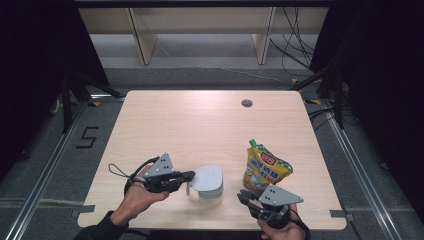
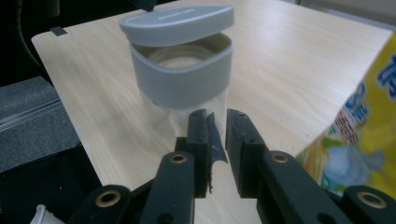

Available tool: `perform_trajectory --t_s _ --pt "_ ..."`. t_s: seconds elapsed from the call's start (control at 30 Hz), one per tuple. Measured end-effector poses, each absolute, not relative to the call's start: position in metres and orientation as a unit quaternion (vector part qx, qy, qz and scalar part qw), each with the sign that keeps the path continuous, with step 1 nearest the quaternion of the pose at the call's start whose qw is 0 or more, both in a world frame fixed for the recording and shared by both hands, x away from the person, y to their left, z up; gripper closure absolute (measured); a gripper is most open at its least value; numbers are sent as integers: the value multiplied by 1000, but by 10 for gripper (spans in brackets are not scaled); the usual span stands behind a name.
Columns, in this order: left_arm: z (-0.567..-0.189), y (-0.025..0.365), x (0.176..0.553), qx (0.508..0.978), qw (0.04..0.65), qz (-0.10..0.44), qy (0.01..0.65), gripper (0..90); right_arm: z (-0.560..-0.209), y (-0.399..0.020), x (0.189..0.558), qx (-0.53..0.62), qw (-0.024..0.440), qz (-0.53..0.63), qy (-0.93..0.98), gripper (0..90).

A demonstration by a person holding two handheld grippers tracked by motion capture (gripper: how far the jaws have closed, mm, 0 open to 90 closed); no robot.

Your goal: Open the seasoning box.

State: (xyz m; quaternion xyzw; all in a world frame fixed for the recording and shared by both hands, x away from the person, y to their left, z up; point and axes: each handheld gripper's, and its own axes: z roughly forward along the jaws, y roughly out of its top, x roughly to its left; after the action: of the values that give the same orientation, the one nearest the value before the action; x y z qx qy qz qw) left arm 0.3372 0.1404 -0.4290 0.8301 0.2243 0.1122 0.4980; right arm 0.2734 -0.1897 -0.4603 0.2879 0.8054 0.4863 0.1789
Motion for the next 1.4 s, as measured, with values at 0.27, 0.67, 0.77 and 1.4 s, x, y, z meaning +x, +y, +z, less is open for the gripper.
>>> perform_trajectory --t_s 0.27,0.67,0.77,1.4 --pt "-431 142 336 827 499 112 233 883 -453 -174 278 260 185 495 808 880" --pt "-431 143 337 827 501 111 229 882 -442 -150 287 236 197 484 819 900" --pt "-431 143 336 826 504 109 229 874 -440 -146 289 229 198 487 819 900" --pt "-464 181 306 813 497 100 288 311 -421 -122 291 200 218 499 814 900"
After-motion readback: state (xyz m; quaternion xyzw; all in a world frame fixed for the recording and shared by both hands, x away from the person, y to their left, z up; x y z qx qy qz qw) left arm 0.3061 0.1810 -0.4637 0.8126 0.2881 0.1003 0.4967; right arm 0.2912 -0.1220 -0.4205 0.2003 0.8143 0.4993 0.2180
